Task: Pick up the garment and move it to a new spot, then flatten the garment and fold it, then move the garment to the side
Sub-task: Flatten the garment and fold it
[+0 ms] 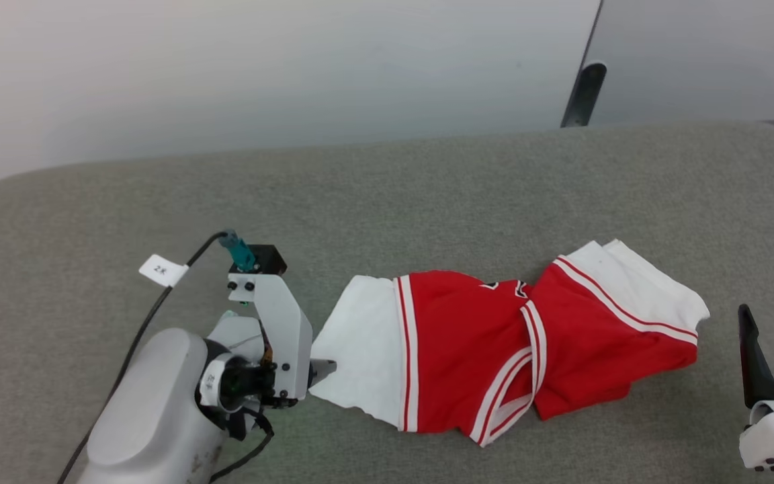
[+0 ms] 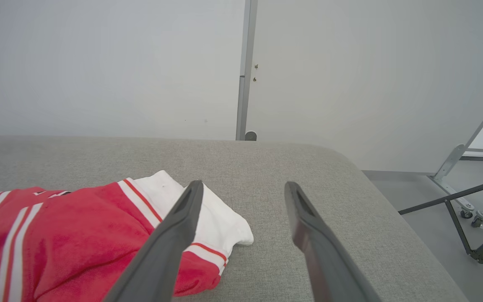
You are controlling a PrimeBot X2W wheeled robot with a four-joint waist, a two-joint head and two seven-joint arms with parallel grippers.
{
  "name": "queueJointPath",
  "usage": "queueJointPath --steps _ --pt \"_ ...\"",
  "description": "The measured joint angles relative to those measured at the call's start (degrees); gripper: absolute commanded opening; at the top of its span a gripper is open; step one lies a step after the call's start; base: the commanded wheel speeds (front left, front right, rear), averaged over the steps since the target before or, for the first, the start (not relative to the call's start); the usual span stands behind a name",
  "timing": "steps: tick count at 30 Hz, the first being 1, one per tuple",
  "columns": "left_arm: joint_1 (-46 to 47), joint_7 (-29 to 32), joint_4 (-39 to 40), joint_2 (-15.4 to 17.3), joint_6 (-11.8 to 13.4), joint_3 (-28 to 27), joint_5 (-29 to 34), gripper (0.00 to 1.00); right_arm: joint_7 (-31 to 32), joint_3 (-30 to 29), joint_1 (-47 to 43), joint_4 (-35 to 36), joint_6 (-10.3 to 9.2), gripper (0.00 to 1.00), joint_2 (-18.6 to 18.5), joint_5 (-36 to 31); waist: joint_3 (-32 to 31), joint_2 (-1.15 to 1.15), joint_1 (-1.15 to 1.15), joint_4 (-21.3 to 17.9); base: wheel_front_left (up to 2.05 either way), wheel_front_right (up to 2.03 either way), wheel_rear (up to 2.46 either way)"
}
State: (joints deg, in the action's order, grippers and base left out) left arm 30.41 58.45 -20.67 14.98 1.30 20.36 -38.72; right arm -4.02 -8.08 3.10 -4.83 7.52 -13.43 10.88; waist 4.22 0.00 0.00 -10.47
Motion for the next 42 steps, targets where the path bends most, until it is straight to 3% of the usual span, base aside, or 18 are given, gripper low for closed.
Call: queueJointPath --steps 14,15,16,18,22,23,27,33,42 --pt "5.47 -3.02 -13.9 -1.58 -2.91 -0.1 -0.99 1.0 2.98 2.12 3.73 1.92 0.0 1.0 -0.53 1.93 4.83 0.0 0.0 -2.35 0.0 0.0 0.0" --pt "5.95 -3.01 -14.68 -1.85 -3.33 -0.07 -1.24 0.96 3.98 2.46 4.11 1.88 0.0 1.0 -0.9 2.47 4.96 0.0 0.0 -2.25 0.0 0.0 0.0" --pt "6.33 -3.13 -15.39 -2.11 -3.54 -0.16 -1.37 0.76 5.08 2.99 4.58 1.79 0.0 1.0 -1.42 2.76 5.02 0.0 0.0 -2.08 0.0 0.0 0.0" --pt "7.03 -3.91 -17.0 -2.47 -3.86 -0.36 -1.82 0.02 8.57 3.8 5.67 0.92 0.0 1.0 -2.76 3.82 5.05 0.0 0.0 -1.64 0.0 0.0 0.0" --pt "8.18 -4.34 -19.25 -3.65 -4.19 -0.38 -2.59 0.0 14.19 5.67 7.58 -0.63 0.0 1.0 -5.56 5.87 5.12 0.0 0.0 -0.85 0.0 0.0 0.0" --pt "9.3 -4.16 -20.71 -4.17 -4.92 0.2 -2.59 0.0 21.05 7.38 10.03 -3.31 0.0 1.0 -8.03 7.68 5.23 0.0 0.0 0.03 0.0 0.0 0.0" --pt "10.62 -4.8 -22.43 -5.3 -5.92 1.2 -2.66 0.0 31.73 7.39 12.98 -8.61 0.0 1.0 -10.77 11.48 5.48 0.0 0.0 1.73 0.0 0.0 0.0" --pt "11.73 -5.88 -23.61 -6.46 -6.84 2.02 -2.67 0.0 37.91 7.22 17.07 -13.22 0.0 1.0 -12.45 12.87 6.01 0.0 0.0 3.34 0.0 0.0 0.0" --pt "13.81 -6.1 -24.46 -7.54 -7.76 3.39 -3.18 0.0 44.37 6.97 22.53 -22.27 0.0 1.0 -10.65 11.84 7.76 0.0 0.0 5.14 0.0 0.0 0.0"
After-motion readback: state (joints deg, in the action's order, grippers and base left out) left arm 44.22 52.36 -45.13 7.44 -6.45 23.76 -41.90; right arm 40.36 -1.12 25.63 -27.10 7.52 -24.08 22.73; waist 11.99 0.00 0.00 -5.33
